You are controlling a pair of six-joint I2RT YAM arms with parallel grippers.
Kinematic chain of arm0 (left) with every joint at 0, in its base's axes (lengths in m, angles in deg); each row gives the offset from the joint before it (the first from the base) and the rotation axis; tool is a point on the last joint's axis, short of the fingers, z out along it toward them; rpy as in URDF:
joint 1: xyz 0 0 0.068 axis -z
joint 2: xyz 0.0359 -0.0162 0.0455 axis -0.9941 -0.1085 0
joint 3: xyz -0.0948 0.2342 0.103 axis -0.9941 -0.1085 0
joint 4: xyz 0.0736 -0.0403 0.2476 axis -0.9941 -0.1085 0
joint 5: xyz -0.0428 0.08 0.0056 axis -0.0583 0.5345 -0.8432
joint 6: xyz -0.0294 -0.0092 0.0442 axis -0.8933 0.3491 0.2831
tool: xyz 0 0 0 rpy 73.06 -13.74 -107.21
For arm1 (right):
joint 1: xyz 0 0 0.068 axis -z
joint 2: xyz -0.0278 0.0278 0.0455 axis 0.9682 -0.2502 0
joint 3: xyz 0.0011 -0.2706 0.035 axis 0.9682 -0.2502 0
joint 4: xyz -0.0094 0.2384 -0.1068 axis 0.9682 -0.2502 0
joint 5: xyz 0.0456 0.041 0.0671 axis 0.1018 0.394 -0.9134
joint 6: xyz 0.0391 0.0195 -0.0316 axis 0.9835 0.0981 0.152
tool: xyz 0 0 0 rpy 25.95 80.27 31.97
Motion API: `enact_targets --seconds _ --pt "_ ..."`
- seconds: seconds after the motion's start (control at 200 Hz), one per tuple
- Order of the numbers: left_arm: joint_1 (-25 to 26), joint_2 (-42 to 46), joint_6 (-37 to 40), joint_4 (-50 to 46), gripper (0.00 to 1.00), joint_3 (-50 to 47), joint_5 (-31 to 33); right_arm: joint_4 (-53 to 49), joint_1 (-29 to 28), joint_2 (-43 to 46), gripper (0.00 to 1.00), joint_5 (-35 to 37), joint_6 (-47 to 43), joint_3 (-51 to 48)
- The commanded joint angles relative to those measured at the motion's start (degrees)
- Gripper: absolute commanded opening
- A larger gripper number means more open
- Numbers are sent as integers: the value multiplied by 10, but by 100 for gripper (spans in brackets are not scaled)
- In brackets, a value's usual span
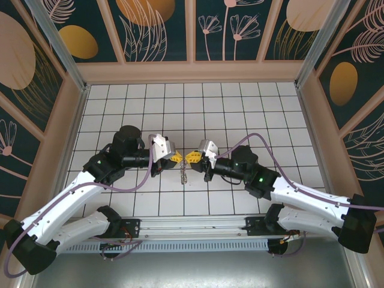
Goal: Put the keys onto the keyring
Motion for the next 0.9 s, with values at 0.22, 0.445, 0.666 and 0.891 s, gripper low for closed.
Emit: enact_targets --seconds 0.22,0.445,0.666,0.891 --pt "2 17 8 43 0 3 -18 -17 4 -20 0 -21 12 4" --pt "3 15 8 43 0 2 -19 -16 4 -21 0 -23 13 5" --pt "2 15 7 44 0 3 -19 -17 4 -16 0 -26 13 4" --pt "3 14 5 45 0 5 -22 -17 5 -20 0 -31 13 8"
